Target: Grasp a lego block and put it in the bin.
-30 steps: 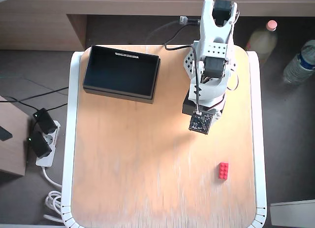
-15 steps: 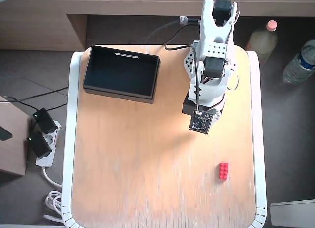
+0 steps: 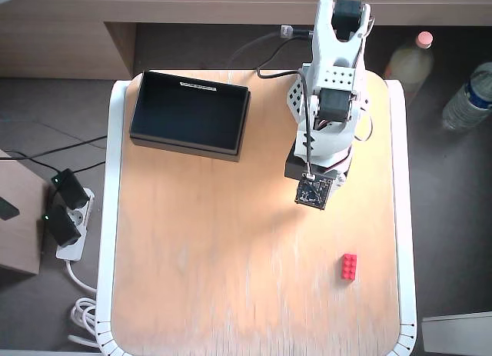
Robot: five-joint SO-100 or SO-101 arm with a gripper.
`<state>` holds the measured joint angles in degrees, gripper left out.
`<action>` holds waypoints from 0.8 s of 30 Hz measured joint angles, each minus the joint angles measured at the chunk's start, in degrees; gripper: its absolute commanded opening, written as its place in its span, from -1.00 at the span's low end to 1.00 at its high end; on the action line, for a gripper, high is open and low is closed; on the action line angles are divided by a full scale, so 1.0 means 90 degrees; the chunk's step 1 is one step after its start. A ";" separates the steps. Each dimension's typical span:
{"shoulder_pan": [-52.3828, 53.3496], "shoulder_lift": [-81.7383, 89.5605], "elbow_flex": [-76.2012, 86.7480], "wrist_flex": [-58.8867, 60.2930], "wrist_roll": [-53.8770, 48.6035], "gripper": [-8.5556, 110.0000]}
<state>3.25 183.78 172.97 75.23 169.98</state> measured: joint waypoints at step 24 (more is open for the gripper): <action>0.0000 0.0000 0.0000 0.0000 0.0000 -0.84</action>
<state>3.25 183.78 172.97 75.23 169.98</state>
